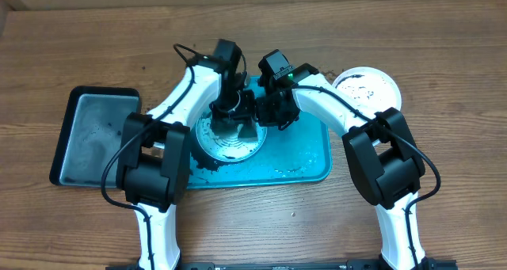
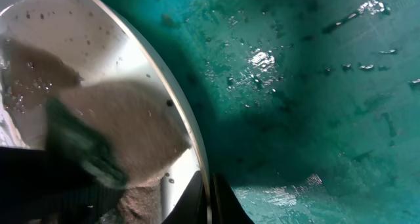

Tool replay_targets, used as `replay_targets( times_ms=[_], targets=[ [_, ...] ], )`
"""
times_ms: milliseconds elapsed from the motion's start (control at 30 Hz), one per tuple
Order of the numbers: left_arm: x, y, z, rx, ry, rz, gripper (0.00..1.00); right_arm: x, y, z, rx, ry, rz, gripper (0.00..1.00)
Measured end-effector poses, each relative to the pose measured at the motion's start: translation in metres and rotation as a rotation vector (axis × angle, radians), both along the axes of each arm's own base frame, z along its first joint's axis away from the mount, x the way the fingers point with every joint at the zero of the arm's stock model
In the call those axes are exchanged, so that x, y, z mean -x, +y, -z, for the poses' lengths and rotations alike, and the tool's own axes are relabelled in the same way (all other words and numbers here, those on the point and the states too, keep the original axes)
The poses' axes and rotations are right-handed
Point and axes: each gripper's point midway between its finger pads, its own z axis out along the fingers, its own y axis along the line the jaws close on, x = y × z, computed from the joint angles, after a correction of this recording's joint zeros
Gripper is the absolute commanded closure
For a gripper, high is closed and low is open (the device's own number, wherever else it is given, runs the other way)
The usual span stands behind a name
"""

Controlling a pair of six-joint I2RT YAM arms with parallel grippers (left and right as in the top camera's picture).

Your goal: Clean dirty plates on tray and stack at the side

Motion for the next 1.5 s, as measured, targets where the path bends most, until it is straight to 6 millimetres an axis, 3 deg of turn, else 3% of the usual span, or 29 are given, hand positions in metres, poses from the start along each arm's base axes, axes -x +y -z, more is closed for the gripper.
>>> replay_targets(
  times_ms=[167, 467, 733, 867, 1000, 1100, 1233, 1367, 1500],
  targets=[
    [0.004, 0.029, 0.013, -0.169, 0.008, -0.056, 0.96, 0.0, -0.001, 0.0, 0.002, 0.001, 0.001, 0.96],
    [0.014, 0.123, 0.004, -0.574, 0.048, -0.191, 0.96, 0.001, 0.001, 0.0, -0.005, 0.004, 0.0, 0.96],
    [-0.01, 0.168, -0.053, -0.704, -0.004, -0.319, 0.96, 0.006, 0.001, 0.001, 0.009, 0.017, -0.008, 0.96],
    [-0.03, 0.179, -0.084, -0.641, -0.065, -0.411, 0.96, 0.008, -0.001, -0.001, 0.023, 0.023, -0.009, 0.96],
    [-0.035, 0.192, -0.109, -0.538, -0.108, -0.499, 0.96, 0.007, -0.008, -0.004, 0.087, 0.005, -0.013, 0.96],
    [-0.031, 0.222, -0.136, -0.47, -0.141, -0.608, 0.96, 0.003, -0.011, -0.017, 0.178, -0.056, -0.024, 0.96],
    [-0.009, 0.285, -0.161, -0.416, -0.127, -0.791, 0.96, -0.002, -0.005, -0.06, 0.301, -0.212, -0.065, 0.96],
    [0.01, 0.34, -0.157, -0.33, -0.09, -0.963, 0.96, -0.001, 0.007, -0.113, 0.429, -0.4, -0.112, 0.96],
    [0.028, 0.376, -0.138, -0.273, -0.057, -1.074, 0.96, 0.007, 0.021, -0.144, 0.531, -0.549, -0.148, 0.96]
  ],
)
